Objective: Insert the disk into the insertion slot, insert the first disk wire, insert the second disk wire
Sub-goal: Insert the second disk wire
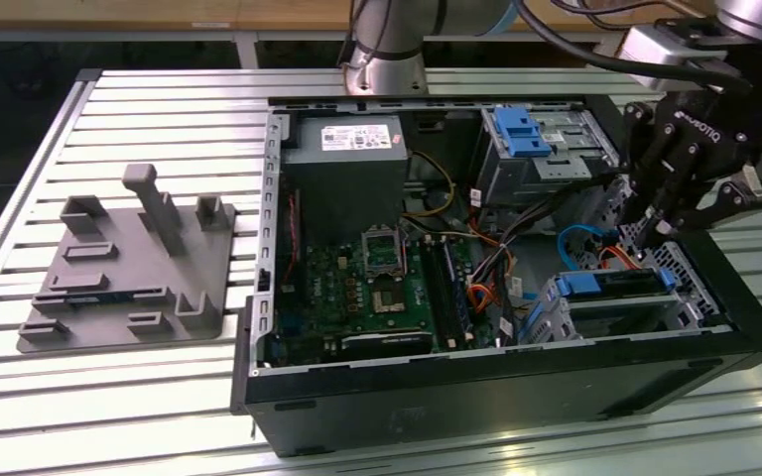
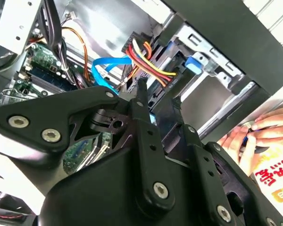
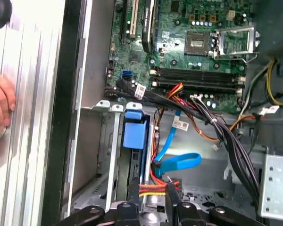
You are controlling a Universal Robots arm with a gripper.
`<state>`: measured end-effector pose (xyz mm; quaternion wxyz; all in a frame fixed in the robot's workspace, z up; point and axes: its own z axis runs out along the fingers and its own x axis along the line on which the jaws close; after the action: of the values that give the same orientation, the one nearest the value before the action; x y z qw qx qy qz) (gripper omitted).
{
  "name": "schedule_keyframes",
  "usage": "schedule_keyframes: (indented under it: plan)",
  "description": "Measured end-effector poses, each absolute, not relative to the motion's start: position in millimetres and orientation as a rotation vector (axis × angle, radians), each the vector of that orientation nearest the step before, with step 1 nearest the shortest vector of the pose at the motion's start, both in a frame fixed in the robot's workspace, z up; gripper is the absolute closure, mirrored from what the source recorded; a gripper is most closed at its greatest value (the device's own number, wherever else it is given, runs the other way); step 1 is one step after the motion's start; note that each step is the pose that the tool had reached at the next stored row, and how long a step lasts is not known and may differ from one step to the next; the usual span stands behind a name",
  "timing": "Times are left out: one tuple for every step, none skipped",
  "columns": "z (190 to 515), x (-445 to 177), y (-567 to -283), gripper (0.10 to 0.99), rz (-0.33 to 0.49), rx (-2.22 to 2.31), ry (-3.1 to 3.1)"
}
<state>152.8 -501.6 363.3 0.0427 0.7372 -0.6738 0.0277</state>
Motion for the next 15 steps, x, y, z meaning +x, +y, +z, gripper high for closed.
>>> schedule_keyframes:
  plan:
    - [362, 151, -501, 0.729, 0.085, 2.257, -2.058]
    - [362, 148, -500, 0.729, 0.086, 2.258, -2.056]
    - [361, 146, -500, 0.729, 0.087, 2.26, -2.054]
    - [361, 144, -499, 0.729, 0.088, 2.261, -2.052]
    - [361, 142, -497, 0.729, 0.093, 2.258, -2.049]
    - [361, 141, -495, 0.729, 0.106, 2.251, -2.042]
    - [361, 140, -494, 0.729, 0.123, 2.24, -2.033]
    - [361, 139, -492, 0.729, 0.139, 2.231, -2.025]
    - [360, 138, -490, 0.729, 0.15, 2.224, -2.019]
    - [360, 137, -489, 0.729, 0.156, 2.221, -2.016]
    - [360, 136, -488, 0.729, 0.158, 2.22, -2.015]
    - [359, 135, -487, 0.729, 0.16, 2.22, -2.015]
    - [359, 134, -486, 0.729, 0.161, 2.221, -2.015]
    - [358, 133, -486, 0.729, 0.162, 2.221, -2.015]
    - [358, 133, -486, 0.729, 0.164, 2.22, -2.014]
